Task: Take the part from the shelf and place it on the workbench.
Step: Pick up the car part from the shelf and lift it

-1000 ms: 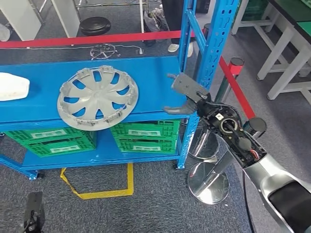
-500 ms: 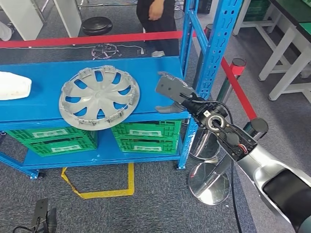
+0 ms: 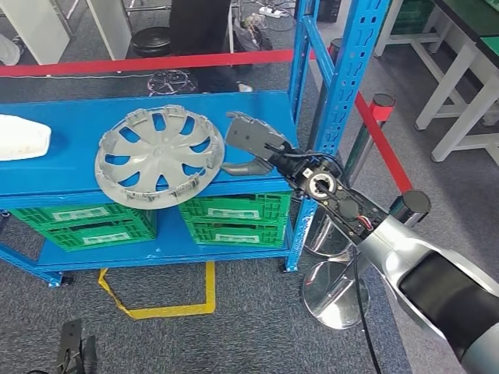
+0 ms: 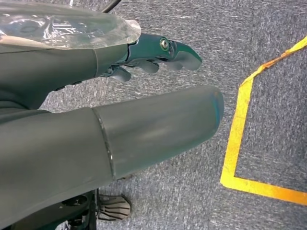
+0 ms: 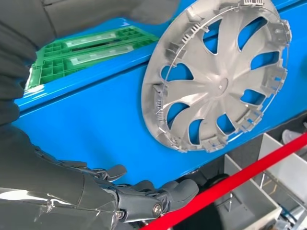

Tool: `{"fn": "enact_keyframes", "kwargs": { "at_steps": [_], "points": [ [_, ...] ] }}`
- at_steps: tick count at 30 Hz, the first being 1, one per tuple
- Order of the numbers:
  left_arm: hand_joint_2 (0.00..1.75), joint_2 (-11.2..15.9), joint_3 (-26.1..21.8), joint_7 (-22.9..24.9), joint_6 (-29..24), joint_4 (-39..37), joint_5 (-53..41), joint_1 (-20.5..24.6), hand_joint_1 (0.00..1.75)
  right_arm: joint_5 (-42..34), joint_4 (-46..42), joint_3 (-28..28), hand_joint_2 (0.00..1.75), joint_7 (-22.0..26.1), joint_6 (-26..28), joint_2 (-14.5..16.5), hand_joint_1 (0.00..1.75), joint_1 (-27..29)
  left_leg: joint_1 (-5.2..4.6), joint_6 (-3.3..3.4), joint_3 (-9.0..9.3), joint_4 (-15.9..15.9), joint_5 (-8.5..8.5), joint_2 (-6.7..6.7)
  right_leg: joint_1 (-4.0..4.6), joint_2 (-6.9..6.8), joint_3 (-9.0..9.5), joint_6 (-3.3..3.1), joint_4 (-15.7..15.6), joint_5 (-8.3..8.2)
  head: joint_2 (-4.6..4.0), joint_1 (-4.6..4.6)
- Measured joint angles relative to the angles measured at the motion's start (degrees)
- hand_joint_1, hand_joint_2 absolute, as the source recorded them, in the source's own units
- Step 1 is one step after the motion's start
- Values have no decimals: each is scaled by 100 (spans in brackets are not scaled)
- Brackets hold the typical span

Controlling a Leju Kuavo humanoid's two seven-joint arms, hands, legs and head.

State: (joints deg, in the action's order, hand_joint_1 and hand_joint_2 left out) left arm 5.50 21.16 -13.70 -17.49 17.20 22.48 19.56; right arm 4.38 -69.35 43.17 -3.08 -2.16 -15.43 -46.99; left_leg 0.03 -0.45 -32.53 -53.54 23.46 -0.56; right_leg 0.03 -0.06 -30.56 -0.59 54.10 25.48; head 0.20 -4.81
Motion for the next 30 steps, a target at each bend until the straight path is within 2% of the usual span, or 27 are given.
{"fn": "enact_keyframes", "kwargs": {
  "at_steps": [14,21,30],
  "points": [
    [0,-53,0,-2,-100,-62,-70,54,0,-552,1123,299,0,816,16,702,0,-426,1,0,1,0,0,1,0,2,-2,0,1,0,0,1],
    [0,-56,0,31,194,-78,71,53,0,-495,1432,425,0,884,64,883,0,-544,1,0,2,0,0,2,0,2,-2,0,1,0,0,0],
    [0,-54,0,64,159,-113,169,52,0,-564,1676,593,0,900,35,991,0,-611,1,0,2,0,0,2,0,2,-2,0,1,0,0,1]
  ]
}}
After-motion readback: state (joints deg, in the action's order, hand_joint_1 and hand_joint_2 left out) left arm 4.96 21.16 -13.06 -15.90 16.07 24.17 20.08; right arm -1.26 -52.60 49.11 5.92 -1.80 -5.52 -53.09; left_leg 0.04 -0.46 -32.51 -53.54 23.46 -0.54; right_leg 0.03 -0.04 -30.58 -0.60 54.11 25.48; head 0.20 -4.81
